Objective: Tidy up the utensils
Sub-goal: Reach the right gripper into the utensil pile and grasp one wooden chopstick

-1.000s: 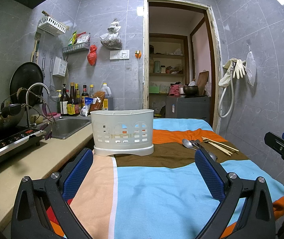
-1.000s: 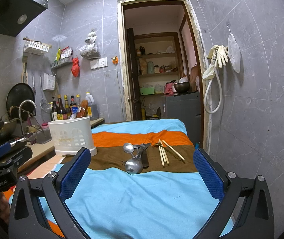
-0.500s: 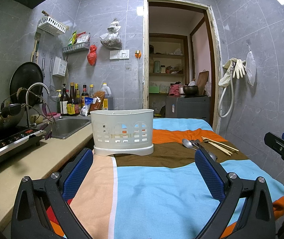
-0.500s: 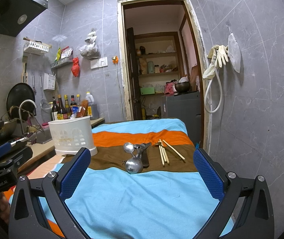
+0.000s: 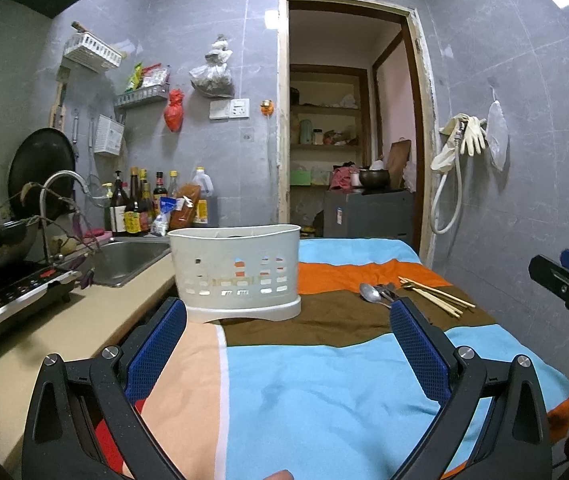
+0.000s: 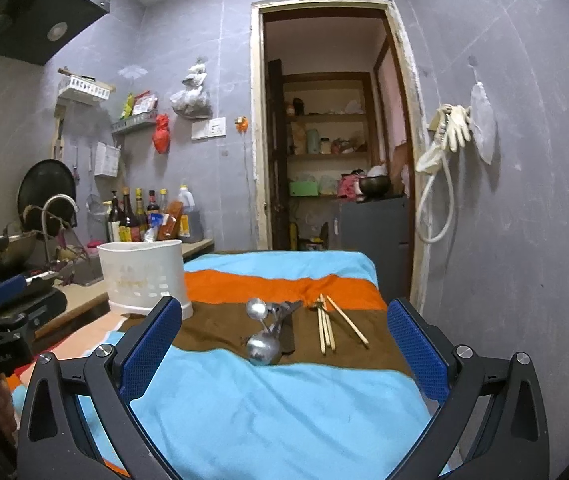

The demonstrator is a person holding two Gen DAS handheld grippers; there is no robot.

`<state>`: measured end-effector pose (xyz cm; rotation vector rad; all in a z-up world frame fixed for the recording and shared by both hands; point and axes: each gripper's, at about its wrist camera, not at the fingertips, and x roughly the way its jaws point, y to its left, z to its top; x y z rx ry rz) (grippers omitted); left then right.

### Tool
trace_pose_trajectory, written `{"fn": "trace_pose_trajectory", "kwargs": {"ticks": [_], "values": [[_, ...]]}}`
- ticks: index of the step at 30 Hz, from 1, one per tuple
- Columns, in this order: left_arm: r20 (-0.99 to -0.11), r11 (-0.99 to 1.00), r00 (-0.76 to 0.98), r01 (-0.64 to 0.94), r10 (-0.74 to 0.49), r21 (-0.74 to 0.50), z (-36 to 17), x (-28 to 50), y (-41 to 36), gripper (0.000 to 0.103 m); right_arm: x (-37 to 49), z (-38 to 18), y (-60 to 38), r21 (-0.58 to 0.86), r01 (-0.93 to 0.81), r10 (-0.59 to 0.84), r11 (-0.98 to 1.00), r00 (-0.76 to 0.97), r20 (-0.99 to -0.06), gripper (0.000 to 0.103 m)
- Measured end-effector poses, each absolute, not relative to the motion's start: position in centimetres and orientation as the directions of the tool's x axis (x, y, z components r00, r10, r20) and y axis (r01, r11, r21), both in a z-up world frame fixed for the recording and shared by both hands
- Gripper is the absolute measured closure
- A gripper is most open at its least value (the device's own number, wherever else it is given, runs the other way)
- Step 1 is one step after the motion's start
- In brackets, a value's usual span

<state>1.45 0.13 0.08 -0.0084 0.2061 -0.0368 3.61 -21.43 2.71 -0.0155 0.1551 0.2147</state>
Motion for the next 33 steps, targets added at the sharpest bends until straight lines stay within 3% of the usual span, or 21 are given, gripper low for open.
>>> {"fn": "trace_pose_trajectory", "kwargs": {"ticks": [7, 13, 24, 26, 28, 30, 33], "values": [[-0.253, 0.992, 0.959, 0.115, -0.125, -0.053, 2.2, 4.4, -0.2, 0.003, 6.8, 4.9, -22.9, -0.054, -0.281, 0.266, 0.958, 0.944, -0.196, 0.000], [-0.310, 0.974, 0.923, 0.209, -0.227, -0.089, 3.6, 8.5, -1.3, 0.003, 11.8, 6.4, -24.9, -0.002, -0.390, 0.370, 0.921, 0.874, -0.315, 0.000], [-0.439, 0.944, 0.838, 0.315, -0.326, -0.100, 2.1, 17.4, -4.3, 0.004, 22.3, 4.3, -27.4, 0.014, -0.419, 0.366, 0.908, 0.775, -0.515, 0.001], [-0.465, 0.939, 0.818, 0.324, -0.339, -0.115, 1.4, 19.2, -4.6, 0.005, 24.2, 3.6, -27.9, 0.023, -0.413, 0.358, 0.910, 0.758, -0.545, 0.005], [-0.485, 0.935, 0.802, 0.335, -0.349, -0.119, 0.9, 20.6, -5.0, 0.008, 26.2, 2.7, -28.2, 0.035, -0.411, 0.352, 0.911, 0.731, -0.584, 0.019], [-0.508, 0.930, 0.783, 0.348, -0.359, -0.121, 0.3, 22.2, -5.4, 0.015, 27.8, 1.7, -28.3, 0.045, -0.412, 0.348, 0.910, 0.701, -0.623, 0.027], [-0.544, 0.924, 0.753, 0.361, -0.369, -0.127, -0.6, 24.5, -5.9, 0.029, 30.3, -0.1, -28.1, 0.042, -0.414, 0.327, 0.909, 0.648, -0.688, 0.046]]}}
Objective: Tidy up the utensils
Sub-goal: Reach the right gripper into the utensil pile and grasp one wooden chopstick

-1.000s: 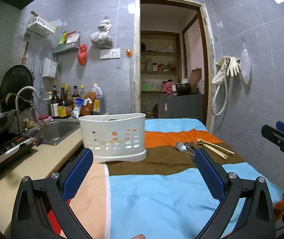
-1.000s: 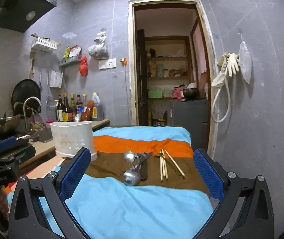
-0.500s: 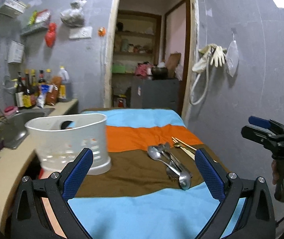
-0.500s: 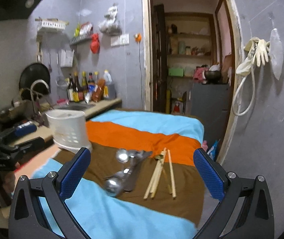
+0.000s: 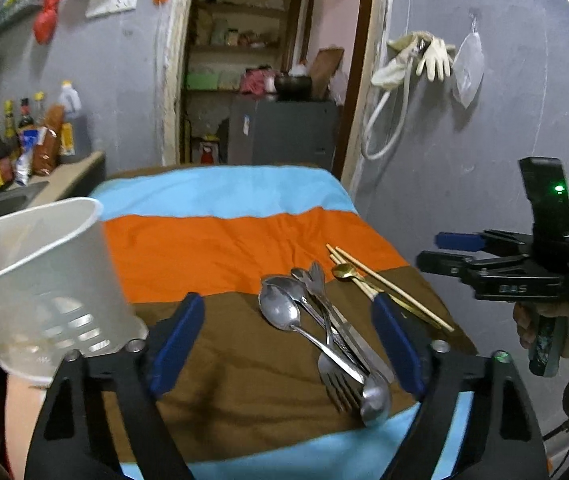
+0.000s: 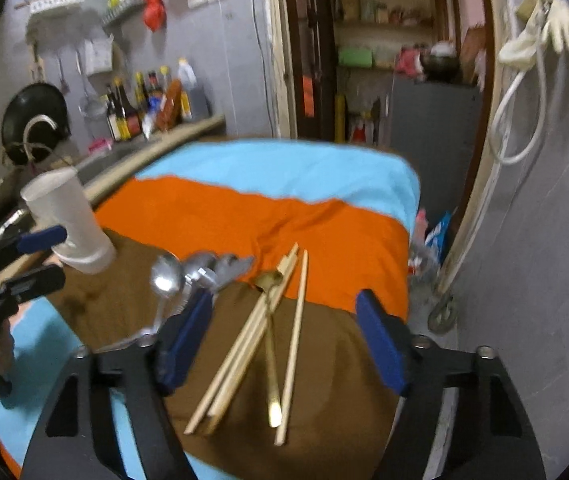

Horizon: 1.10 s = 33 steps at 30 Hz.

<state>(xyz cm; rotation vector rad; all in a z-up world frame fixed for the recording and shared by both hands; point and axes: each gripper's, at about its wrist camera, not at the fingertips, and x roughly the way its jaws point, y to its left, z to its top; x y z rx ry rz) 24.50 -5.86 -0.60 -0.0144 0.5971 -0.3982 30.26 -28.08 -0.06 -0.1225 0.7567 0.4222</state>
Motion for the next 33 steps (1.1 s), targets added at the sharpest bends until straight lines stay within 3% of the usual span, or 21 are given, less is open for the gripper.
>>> {"fn": "trace_pose_trajectory", "kwargs": {"ticks": [7, 10, 23, 24, 26, 27, 28, 33], "values": [[-0.634, 0.918, 0.670, 0.345, -0.387, -0.196, -3.0, 29.0, -5.8, 0.059, 34.2, -3.2, -27.1, 0.022, -0.426, 0.277, 0.904, 0.548, -0.789, 0.069], [-0.658, 0.919, 0.645, 0.324, -0.389, -0.225, -3.6, 30.4, -5.4, 0.063, 35.1, -3.5, -26.7, 0.014, -0.432, 0.264, 0.902, 0.523, -0.810, 0.075], [-0.724, 0.882, 0.505, 0.303, -0.470, -0.362, -5.6, 33.6, -4.4, 0.072, 37.9, -4.4, -25.4, -0.007, -0.432, 0.200, 0.902, 0.432, -0.879, 0.078], [-0.724, 0.880, 0.502, 0.303, -0.473, -0.365, -5.5, 33.6, -4.5, 0.073, 37.9, -4.4, -25.4, -0.011, -0.429, 0.193, 0.903, 0.429, -0.882, 0.078], [-0.725, 0.874, 0.489, 0.302, -0.486, -0.382, -5.5, 33.7, -4.5, 0.091, 38.1, -4.3, -25.2, -0.002, -0.419, 0.191, 0.908, 0.418, -0.888, 0.081], [-0.721, 0.862, 0.473, 0.309, -0.506, -0.402, -5.6, 33.7, -4.5, 0.095, 38.1, -4.2, -25.1, 0.005, -0.413, 0.189, 0.911, 0.408, -0.893, 0.090], [-0.718, 0.858, 0.470, 0.312, -0.513, -0.408, -5.6, 33.8, -4.6, 0.097, 38.3, -4.1, -24.9, 0.013, -0.407, 0.191, 0.913, 0.400, -0.897, 0.097], [-0.670, 0.848, 0.521, 0.355, -0.528, -0.393, -4.0, 32.4, -5.0, 0.102, 37.7, -3.2, -25.3, 0.067, -0.360, 0.220, 0.930, 0.403, -0.889, 0.100]]}}
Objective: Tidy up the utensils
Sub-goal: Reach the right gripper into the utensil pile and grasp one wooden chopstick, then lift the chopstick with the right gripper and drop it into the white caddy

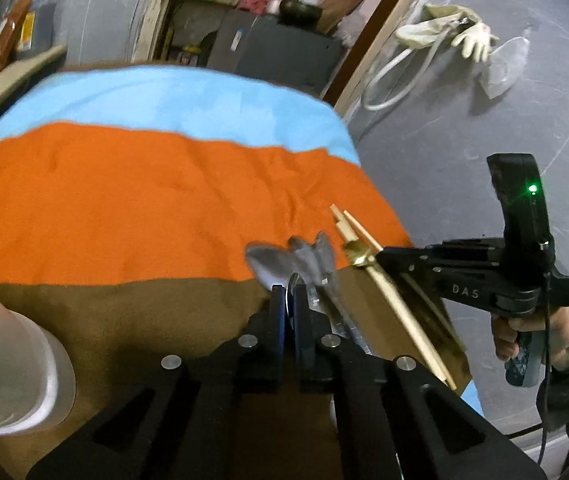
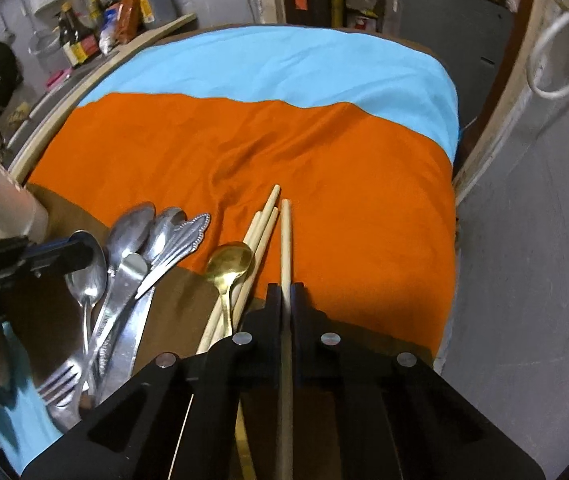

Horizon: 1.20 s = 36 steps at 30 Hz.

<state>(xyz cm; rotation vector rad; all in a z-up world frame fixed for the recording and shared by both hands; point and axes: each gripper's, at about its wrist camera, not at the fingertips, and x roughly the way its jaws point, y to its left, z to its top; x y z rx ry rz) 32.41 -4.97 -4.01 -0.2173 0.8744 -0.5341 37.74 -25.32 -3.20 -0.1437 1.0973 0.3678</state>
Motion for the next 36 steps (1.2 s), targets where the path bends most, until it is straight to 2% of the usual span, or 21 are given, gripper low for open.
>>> {"fn": "trace_pose_trajectory", "kwargs": {"ticks": [3, 6, 12, 17, 23, 30, 32, 36], "values": [[-0.625, 0.848, 0.573, 0.377, -0.529, -0.372, -2.3, 31.1, -4.9, 0.103, 36.2, -1.6, -25.7, 0.079, -0.350, 0.248, 0.933, 0.470, -0.847, 0.100], [-0.566, 0.861, 0.649, 0.384, -0.508, -0.333, -0.1, 29.4, -4.5, 0.103, 34.0, 0.9, -26.2, 0.148, -0.342, 0.329, 0.928, 0.565, -0.757, 0.100], [-0.436, 0.896, 0.785, 0.361, -0.441, -0.257, 4.8, 26.4, -3.1, 0.103, 29.2, 5.7, -23.6, 0.226, -0.444, 0.496, 0.867, 0.726, -0.477, 0.100], [-0.311, 0.923, 0.872, 0.331, -0.379, -0.198, 9.6, 23.2, -0.1, 0.103, 28.1, 8.7, -19.6, 0.288, -0.542, 0.610, 0.789, 0.744, -0.273, 0.100], [-0.216, 0.967, 0.945, 0.221, -0.245, -0.130, 13.7, 21.4, 4.9, 0.103, 29.0, 11.0, -14.0, 0.355, -0.625, 0.687, 0.695, 0.723, -0.072, 0.100], [-0.143, 0.998, 0.990, -0.011, 0.003, -0.055, 14.1, 20.8, 12.5, 0.103, 29.8, 11.6, -8.0, 0.337, -0.678, 0.700, 0.654, 0.711, 0.073, 0.100], [-0.117, 0.997, 0.990, -0.083, 0.082, 0.000, 13.3, 21.1, 13.9, 0.103, 30.2, 11.0, -6.6, 0.320, -0.670, 0.681, 0.670, 0.726, 0.093, 0.100], [-0.091, 0.985, 0.982, -0.160, 0.166, 0.069, 10.2, 22.4, 15.1, 0.103, 30.7, 9.6, -4.9, 0.292, -0.646, 0.649, 0.705, 0.754, 0.100, 0.100]]}}
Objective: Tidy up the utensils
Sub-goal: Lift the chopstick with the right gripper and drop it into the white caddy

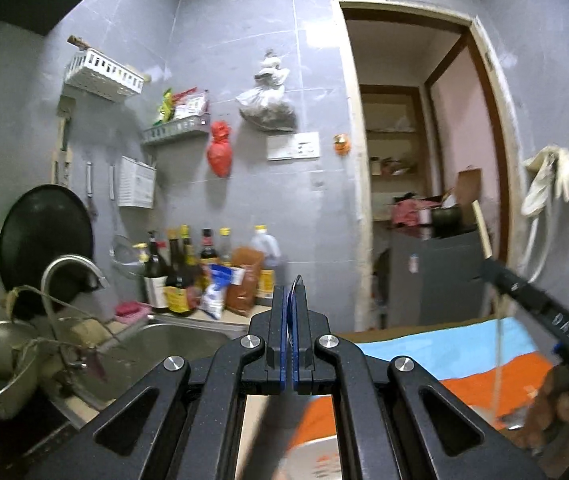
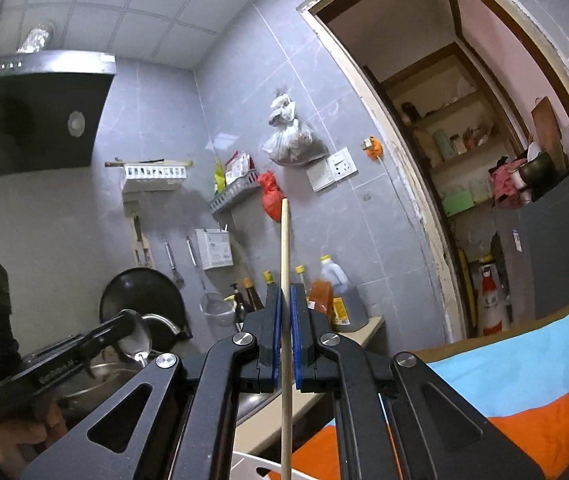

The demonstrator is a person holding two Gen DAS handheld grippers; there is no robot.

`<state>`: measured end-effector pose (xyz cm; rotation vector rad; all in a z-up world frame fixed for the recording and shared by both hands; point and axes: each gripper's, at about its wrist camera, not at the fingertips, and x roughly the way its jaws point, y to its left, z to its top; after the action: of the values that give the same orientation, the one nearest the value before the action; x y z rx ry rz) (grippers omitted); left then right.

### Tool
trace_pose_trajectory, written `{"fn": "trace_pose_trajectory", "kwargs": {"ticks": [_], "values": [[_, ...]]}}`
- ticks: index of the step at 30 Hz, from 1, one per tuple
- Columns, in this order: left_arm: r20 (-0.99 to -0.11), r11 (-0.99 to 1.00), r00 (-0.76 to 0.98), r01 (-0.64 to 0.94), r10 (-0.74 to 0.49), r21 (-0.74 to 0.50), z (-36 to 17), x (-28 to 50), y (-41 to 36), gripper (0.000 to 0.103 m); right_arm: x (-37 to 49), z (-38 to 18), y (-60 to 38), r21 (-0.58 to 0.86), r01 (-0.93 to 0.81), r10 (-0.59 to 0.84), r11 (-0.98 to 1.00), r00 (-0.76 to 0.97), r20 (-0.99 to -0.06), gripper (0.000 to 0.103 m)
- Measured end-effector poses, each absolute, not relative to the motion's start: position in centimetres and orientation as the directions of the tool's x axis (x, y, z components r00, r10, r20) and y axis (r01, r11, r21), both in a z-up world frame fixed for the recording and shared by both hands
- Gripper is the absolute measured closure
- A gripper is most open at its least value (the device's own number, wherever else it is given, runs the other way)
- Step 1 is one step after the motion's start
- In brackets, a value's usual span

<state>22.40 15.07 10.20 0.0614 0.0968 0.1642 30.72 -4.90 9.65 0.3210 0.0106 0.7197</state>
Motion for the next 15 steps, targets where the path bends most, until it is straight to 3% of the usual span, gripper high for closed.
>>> {"fn": "trace_pose_trajectory", "kwargs": {"ticks": [15], "values": [[-0.153, 0.984, 0.976, -0.135, 0.153, 0.118, 4.0, 24.4, 14.4, 0.103, 31.4, 4.7, -3.1, 0.186, -0.631, 0.638, 0.753, 0.769, 0.027, 0.100]]}}
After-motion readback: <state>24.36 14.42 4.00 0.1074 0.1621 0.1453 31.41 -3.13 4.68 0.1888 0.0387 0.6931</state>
